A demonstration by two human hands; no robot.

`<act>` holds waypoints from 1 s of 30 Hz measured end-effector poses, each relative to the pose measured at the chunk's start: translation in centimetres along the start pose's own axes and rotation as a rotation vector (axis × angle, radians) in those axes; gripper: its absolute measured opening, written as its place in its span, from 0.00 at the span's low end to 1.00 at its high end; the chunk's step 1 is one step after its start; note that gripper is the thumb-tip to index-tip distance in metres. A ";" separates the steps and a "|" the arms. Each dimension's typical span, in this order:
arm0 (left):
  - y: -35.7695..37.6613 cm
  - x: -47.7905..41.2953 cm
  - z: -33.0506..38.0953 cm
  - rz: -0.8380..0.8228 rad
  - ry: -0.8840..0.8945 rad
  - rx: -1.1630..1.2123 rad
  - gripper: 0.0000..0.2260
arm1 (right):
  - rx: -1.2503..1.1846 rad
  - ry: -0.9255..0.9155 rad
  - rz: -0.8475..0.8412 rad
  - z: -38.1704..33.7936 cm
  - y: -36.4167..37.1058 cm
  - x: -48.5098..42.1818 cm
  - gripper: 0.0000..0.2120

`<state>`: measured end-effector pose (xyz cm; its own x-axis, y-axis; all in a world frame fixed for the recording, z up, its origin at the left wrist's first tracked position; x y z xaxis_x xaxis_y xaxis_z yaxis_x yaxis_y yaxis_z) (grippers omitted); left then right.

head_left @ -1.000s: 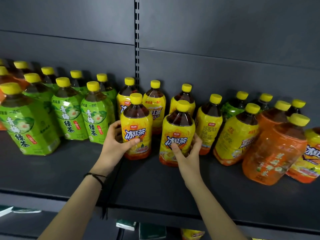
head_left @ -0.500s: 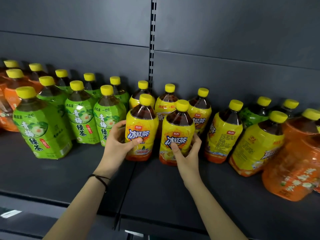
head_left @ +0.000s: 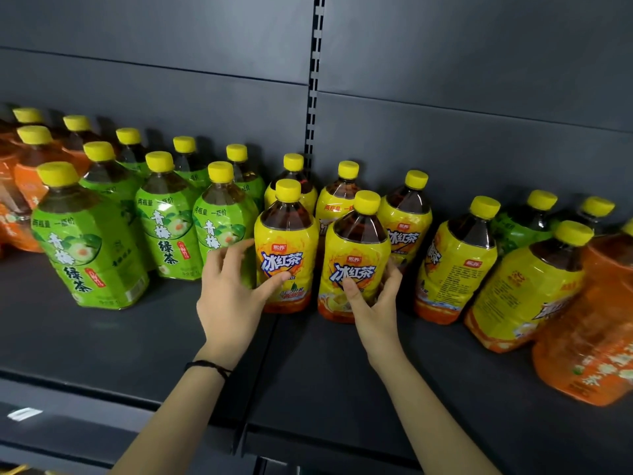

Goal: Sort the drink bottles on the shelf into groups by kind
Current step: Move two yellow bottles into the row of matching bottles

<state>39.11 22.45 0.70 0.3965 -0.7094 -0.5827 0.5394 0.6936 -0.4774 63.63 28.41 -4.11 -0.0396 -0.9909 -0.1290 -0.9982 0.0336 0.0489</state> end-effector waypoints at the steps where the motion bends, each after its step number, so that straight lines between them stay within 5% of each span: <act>1: 0.1 0.0 0.0 -0.004 -0.002 0.016 0.32 | -0.006 0.006 -0.006 0.1 0.1 0.0 0.35; 8: 1.4 -0.9 -0.5 -0.003 -0.071 0.026 0.28 | 0.053 0.034 -0.060 -0.1 1.4 -1.4 0.33; 14: 1.6 -0.8 -0.2 0.013 -0.059 -0.018 0.27 | 0.303 -0.010 0.128 -0.3 1.1 -2.7 0.41; 30: 3.6 1.4 -1.3 -0.021 -0.188 0.057 0.29 | 0.256 0.036 0.051 -0.8 1.1 -1.9 0.40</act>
<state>40.69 24.12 -2.67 0.5133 -0.7383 -0.4375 0.5881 0.6739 -0.4472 62.67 30.25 -3.04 -0.0927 -0.9910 -0.0970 -0.9739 0.1105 -0.1985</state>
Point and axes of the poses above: each hand's wrist, its own x-axis away from the middle knuckle, its own y-axis out of the palm, z = x × y, the point moved 10 cm from there along -x, towards the middle knuckle, and after that the axes turned 7 degrees about y, right-handed, at the moved point
